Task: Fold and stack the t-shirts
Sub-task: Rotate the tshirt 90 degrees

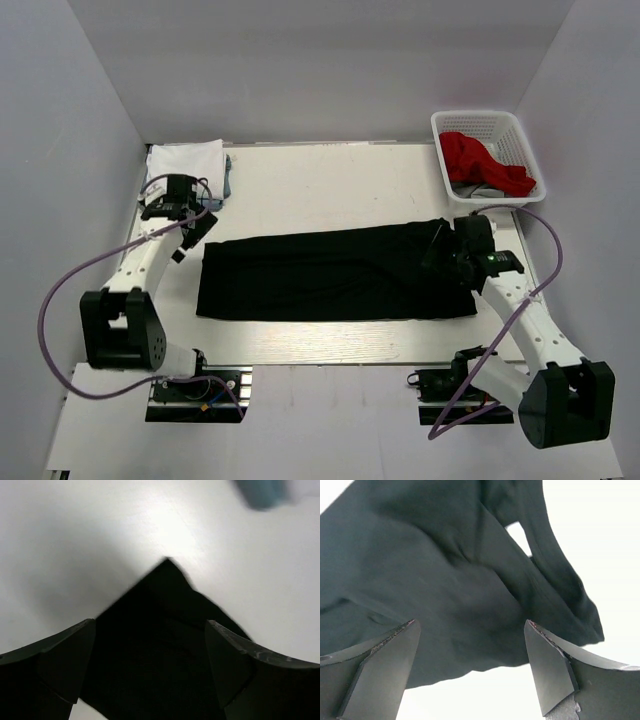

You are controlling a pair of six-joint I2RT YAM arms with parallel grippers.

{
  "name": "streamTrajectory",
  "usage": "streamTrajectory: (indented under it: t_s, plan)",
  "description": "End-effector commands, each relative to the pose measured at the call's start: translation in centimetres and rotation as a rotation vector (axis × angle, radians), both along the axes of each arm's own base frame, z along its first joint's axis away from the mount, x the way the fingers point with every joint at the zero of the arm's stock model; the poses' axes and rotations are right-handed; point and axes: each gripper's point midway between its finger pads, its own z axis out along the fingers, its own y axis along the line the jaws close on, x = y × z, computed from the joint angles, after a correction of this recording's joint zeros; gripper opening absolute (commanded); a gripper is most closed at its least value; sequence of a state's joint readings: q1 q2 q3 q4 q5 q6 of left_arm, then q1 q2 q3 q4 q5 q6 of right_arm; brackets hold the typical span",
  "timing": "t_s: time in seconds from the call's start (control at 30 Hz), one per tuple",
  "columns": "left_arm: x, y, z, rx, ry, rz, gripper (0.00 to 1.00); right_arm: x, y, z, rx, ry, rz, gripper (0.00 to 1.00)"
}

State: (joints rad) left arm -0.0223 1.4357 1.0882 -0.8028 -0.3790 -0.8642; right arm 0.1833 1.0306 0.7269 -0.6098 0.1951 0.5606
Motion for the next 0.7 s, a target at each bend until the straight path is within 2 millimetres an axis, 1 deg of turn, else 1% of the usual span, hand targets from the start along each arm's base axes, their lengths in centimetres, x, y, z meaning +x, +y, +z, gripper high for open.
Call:
streamTrajectory:
  t_s: [0.0,0.03,0.07,0.1,0.13,0.17,0.2,0.23,0.27,0.3,0.33,0.37,0.4,0.43,0.47,0.5,0.53,0.57,0.6,0.63,0.67]
  plan:
    - [4.1,-5.2,4.5,-0.172,-0.279,-0.257,1.0,3.9,0.9,3.2,0.012,-0.166,0.056,0.9]
    - [5.6,-6.0,5.8,-0.182,-0.366,-0.323,1.0,4.1,1.2,2.8,0.021,-0.155,0.07,0.9]
    - [5.7,-6.8,4.7,-0.218,-0.362,-0.352,1.0,4.7,1.5,2.6,0.019,-0.159,0.092,0.9]
    - [6.1,-8.4,4.7,-0.276,-0.375,-0.425,1.0,5.0,1.7,2.6,0.034,-0.16,0.102,0.9]
    - [6.3,-8.9,4.0,-0.295,-0.369,-0.457,1.0,5.6,3.0,2.8,0.085,-0.176,0.143,0.9]
    - [6.7,-9.7,3.6,-0.313,-0.371,-0.481,1.0,5.8,3.6,2.0,0.1,-0.152,0.163,0.9]
    - [6.9,-10.2,1.8,-0.34,-0.326,-0.5,1.0,5.9,4.0,1.5,0.12,-0.148,0.173,0.9]
    - [6.9,-10.4,0.8,-0.353,-0.299,-0.501,1.0,6.7,5.5,2.2,0.19,-0.191,0.213,0.9]
    - [7.1,-10.8,0.0,-0.357,-0.286,-0.509,1.0,6.9,5.9,1.0,0.207,-0.16,0.218,0.9]
    - [7.2,-11.1,-0.8,-0.371,-0.271,-0.515,1.0,7.0,6.4,0.6,0.241,-0.148,0.212,0.9]
    - [7.1,-11.1,-2.5,-0.38,-0.225,-0.506,1.0,6.9,6.6,-0.3,0.255,-0.114,0.21,0.9]
    - [6.8,-11.1,-3.7,-0.386,-0.194,-0.5,1.0,6.8,6.4,-1.5,0.25,-0.072,0.194,0.9]
    - [6.5,-10.8,-4.6,-0.38,-0.165,-0.486,1.0,6.0,6.0,-2.9,0.248,-0.01,0.152,0.9]
    - [6.1,-10.4,-6.0,-0.37,-0.118,-0.466,1.0,5.4,5.3,-3.9,0.221,0.023,0.124,0.9]
    - [5.0,-9.4,-7.5,-0.334,-0.051,-0.426,1.0,4.4,4.7,-5.6,0.203,0.072,0.098,0.9]
    - [4.6,-9.0,-8.2,-0.316,-0.022,-0.409,1.0,3.1,4.4,-7.1,0.202,0.131,0.078,0.9]
    - [3.7,-8.5,-9.1,-0.301,0.019,-0.391,1.0,2.4,4.0,-8.0,0.199,0.161,0.065,0.9]
    - [2.8,-7.6,-10.1,-0.264,0.062,-0.363,1.0,1.6,4.0,-8.5,0.211,0.199,0.056,0.9]
    - [1.9,-7.2,-10.7,-0.257,0.107,-0.337,1.0,1.1,3.8,-9.4,0.207,0.24,0.044,0.9]
    - [1.0,-6.8,-11.6,-0.243,0.149,-0.323,1.0,0.7,3.7,-9.8,0.202,0.258,0.039,0.9]
    - [0.6,-6.3,-11.8,-0.225,0.165,-0.291,1.0,0.6,3.5,-10.1,0.198,0.274,0.027,0.9]
